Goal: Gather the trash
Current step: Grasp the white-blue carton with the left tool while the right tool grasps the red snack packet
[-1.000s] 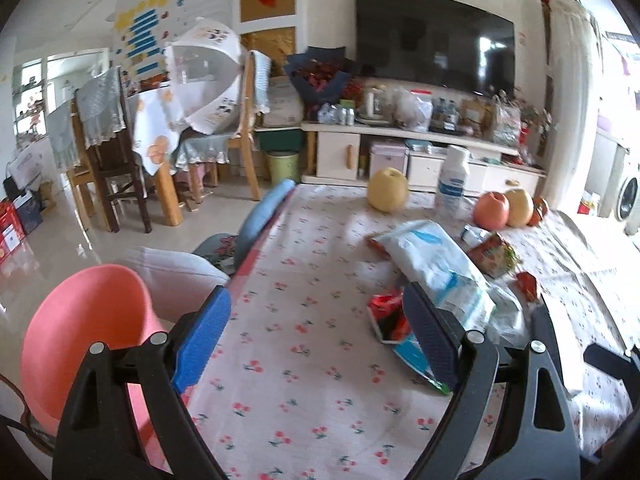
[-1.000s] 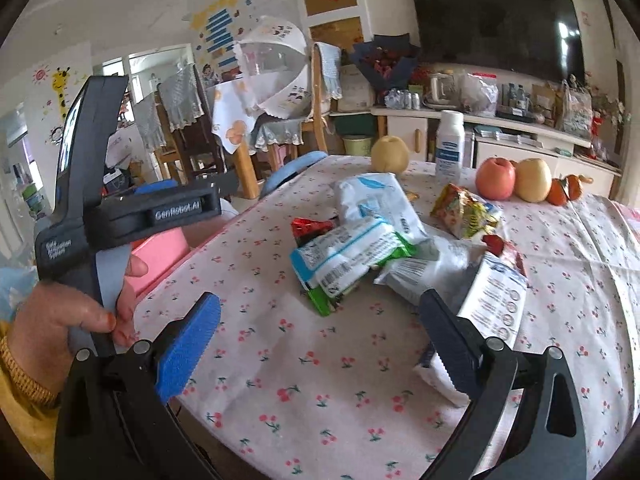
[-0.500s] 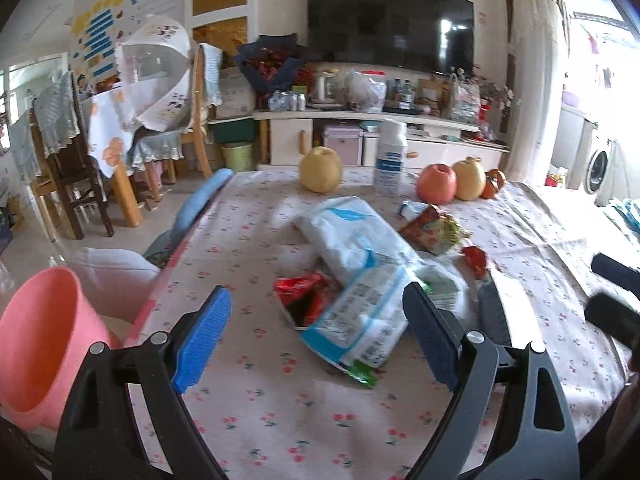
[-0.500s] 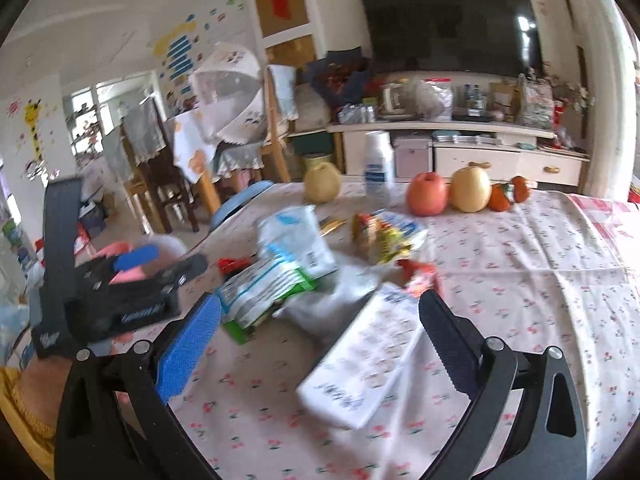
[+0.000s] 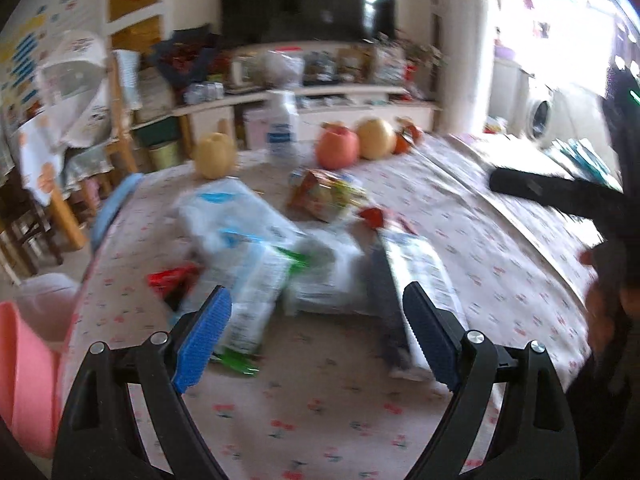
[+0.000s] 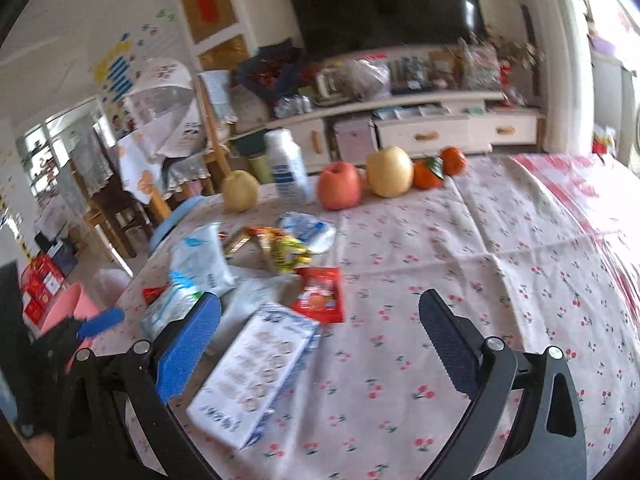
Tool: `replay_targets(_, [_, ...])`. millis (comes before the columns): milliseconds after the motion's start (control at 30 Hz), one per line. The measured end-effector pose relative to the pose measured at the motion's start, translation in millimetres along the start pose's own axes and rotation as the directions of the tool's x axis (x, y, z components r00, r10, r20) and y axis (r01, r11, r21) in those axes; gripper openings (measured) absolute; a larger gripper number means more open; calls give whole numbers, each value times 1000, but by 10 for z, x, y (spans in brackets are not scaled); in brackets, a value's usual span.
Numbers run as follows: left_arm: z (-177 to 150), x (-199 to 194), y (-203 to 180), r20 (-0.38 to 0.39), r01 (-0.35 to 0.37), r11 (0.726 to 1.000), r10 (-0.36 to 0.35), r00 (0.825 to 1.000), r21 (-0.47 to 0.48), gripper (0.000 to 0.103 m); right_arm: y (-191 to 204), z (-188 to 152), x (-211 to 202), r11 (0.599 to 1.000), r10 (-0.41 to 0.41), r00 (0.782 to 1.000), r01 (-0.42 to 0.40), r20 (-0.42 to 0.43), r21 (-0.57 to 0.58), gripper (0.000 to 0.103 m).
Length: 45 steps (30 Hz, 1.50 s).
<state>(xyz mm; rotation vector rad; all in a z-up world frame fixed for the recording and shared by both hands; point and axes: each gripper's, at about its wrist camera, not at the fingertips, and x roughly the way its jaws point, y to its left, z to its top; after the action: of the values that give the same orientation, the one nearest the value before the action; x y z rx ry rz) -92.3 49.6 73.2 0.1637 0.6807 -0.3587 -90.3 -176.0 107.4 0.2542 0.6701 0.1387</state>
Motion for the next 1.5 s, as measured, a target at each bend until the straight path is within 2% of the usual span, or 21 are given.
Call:
replay_targets(167, [-9,124,-354,-41,36,996,-33,999,80,88,-183,87,200,997,13,998,-8,-56,79,98])
replay_targets(267, [8,218,-484,-72,59,995,-53,996,86,88,-178,116,337,997,19,996,-13,-86,70,98])
replay_targets(467, [9,441,-627,-134,38,996,-27,991,81,88,-120,100,643,999,41,986,-36,-161,35,97])
replay_targets(533, [8,509,-645,-153,26,996,-13,988,81,88,-104,93,762,999,47,981,-44,-189,24,90])
replay_targets(567, [9,532,-646,-160,23,997,-10,987,78,88,-101,97,799,999,50,979,-46,-200,23,81])
replay_targets(600, [13,567,-649,-167,21,997,-8,986,74,87,-101,95,843,998,55,976,-51,-211,24,78])
replay_targets(700, [20,627,-615,-190,31,999,-23,982,40,82,-99,106,935,998,67,971,-63,-228,21,78])
replay_targets(1000, [18,693,-605,-217,19,1000,-15,976,18,78,8,126,1219,993,93,954,-109,-284,-39,77])
replay_targets(1067, [27,694,-615,-219,16,1000,-11,976,24,76,10,131,1269,993,91,952,-108,-291,-44,74])
replay_targets(1100, [26,693,-616,-220,13,1000,-7,976,28,69,6,132,1303,993,90,951,-107,-296,-42,71])
replay_targets(1133, [30,699,-617,-222,14,1000,-7,975,28,67,5,136,1326,994,88,950,-105,-299,-41,70])
replay_targets(1233, [31,707,-610,-223,18,1000,-12,975,24,67,-9,144,1379,994,85,949,-102,-304,-40,60])
replay_targets(1367, [25,700,-606,-218,23,999,-17,976,24,66,19,135,1424,993,79,947,-102,-313,-59,56])
replay_targets(1500, [27,680,-578,-217,38,999,-36,976,6,66,41,124,1441,992,61,947,-92,-314,-83,47])
